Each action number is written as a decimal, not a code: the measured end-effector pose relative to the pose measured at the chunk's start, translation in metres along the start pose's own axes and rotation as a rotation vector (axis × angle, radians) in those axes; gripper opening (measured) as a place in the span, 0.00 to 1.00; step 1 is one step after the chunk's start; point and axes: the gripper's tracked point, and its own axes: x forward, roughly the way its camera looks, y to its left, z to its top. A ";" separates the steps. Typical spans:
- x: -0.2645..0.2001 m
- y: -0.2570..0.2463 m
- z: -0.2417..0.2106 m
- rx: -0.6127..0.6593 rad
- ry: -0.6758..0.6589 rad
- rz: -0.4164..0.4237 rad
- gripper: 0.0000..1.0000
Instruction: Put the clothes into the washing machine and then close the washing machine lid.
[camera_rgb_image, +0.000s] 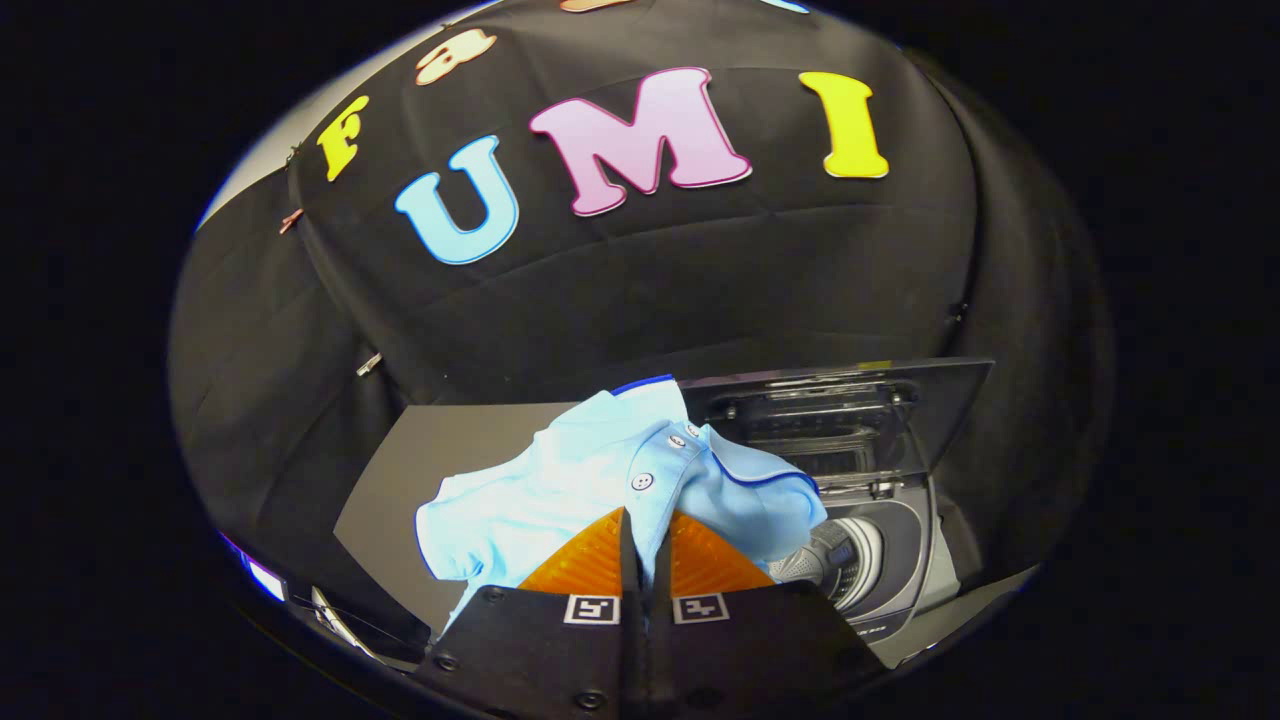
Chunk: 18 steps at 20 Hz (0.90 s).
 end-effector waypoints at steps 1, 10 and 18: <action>-0.002 -0.011 0.002 0.008 -0.004 -0.011 0.05; 0.001 -0.082 0.005 0.023 0.000 -0.088 0.05; 0.026 -0.094 -0.016 0.017 0.054 -0.095 0.05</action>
